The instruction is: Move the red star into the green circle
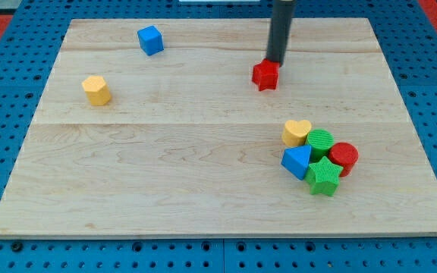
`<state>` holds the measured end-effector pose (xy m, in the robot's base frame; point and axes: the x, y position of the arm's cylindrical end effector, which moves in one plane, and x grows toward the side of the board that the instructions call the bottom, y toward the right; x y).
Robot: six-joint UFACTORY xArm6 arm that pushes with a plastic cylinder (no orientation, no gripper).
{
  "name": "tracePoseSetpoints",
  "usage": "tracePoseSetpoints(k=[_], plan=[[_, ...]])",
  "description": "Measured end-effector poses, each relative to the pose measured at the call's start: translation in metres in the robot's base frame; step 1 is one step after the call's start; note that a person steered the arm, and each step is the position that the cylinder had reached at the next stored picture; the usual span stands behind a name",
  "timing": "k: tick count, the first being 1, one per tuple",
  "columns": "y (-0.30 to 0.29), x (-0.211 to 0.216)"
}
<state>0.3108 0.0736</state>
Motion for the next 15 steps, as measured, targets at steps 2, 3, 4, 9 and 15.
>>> tracePoseSetpoints(k=[2, 3, 4, 9, 15], plan=[[-0.039, 0.011], [-0.035, 0.013], [-0.028, 0.019], [0.026, 0.068], [0.097, 0.120]])
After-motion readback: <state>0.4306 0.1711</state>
